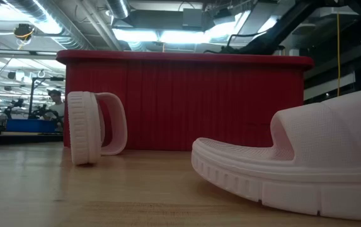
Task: Pick and place slides into bin
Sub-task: Put the black slide into the red bin, then put the right pink slide into the red bin
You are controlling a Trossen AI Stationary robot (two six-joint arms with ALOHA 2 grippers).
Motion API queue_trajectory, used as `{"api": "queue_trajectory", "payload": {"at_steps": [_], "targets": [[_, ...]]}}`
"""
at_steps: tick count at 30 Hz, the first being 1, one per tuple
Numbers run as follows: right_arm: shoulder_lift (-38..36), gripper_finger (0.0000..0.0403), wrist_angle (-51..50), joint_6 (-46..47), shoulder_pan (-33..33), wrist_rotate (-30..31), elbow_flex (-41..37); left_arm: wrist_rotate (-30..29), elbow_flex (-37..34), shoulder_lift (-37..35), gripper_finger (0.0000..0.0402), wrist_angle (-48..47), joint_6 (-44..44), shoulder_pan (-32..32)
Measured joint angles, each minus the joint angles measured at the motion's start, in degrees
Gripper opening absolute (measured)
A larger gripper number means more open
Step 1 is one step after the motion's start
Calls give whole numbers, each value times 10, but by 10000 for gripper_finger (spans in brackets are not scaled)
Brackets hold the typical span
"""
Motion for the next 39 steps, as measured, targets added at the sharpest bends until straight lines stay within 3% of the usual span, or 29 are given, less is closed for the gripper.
{"api": "queue_trajectory", "payload": {"at_steps": [6,23,27,33,39], "targets": [[0,118,-91,0,0,-37,52,0,0,0,86,0,-1,0],[0,117,-274,20,34,-25,177,0,0,0,86,0,29,0],[0,93,-332,45,47,-15,226,3,0,0,86,0,29,0],[0,11,-395,43,81,-15,303,50,0,0,86,0,20,-2],[-1,15,-408,44,131,-14,374,86,0,-6,86,0,20,-20]]}}
